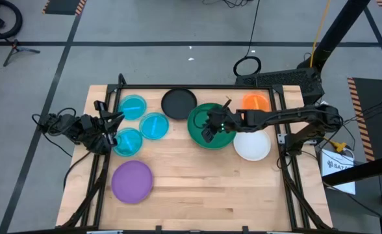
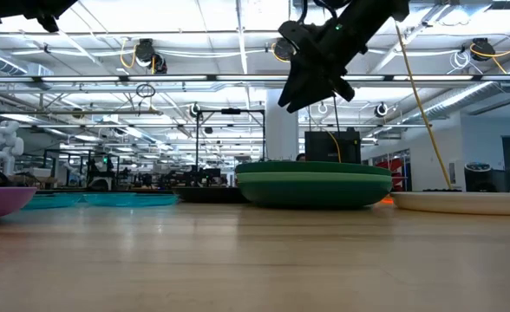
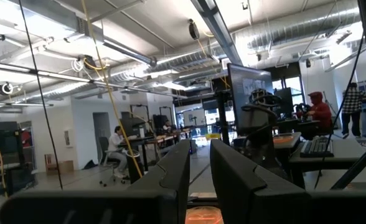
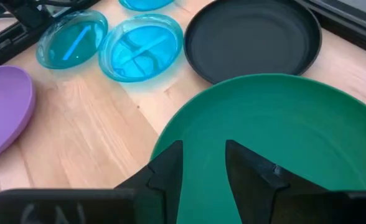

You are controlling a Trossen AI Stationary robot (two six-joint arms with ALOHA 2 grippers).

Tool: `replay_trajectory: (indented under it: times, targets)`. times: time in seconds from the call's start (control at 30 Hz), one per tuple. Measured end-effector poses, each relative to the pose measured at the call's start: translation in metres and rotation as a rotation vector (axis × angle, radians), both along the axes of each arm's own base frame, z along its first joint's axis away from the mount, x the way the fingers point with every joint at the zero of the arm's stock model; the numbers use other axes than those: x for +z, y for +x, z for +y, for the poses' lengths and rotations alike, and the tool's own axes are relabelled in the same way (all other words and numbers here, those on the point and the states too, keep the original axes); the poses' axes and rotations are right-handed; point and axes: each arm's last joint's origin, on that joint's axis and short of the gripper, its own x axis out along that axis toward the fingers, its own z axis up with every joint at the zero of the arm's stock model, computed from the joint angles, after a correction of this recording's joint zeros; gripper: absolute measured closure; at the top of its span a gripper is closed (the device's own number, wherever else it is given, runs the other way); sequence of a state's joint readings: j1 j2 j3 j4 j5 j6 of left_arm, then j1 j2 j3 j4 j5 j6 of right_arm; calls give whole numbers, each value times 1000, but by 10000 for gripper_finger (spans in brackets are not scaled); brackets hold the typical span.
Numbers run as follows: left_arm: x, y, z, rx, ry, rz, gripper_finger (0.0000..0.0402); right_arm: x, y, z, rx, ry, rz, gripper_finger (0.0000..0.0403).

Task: Stack plastic plates
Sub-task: Stack the black plate on the green plate

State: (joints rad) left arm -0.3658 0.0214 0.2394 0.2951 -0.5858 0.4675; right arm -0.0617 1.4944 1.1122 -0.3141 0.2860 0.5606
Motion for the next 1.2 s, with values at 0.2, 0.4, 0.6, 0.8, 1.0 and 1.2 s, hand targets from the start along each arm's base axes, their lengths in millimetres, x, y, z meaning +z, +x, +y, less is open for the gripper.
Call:
replay_trajectory:
  times: [0.2,0.4,0.6,0.8,1.0,1.2]
  targets:
    - [0,0,0,0,0,0,330,0,0,7,2,-23,1,287]
    - [0,0,0,0,1,2,330,1,1,9,26,-49,2,287]
    - [-1,0,0,0,2,6,330,9,7,7,31,-173,-56,287]
    - [-1,0,0,0,3,6,330,19,14,6,95,-265,-147,287]
    - [-1,0,0,0,2,6,330,20,14,7,106,-278,-148,287]
    - [-1,0,0,0,3,7,330,23,17,14,144,-311,-176,287]
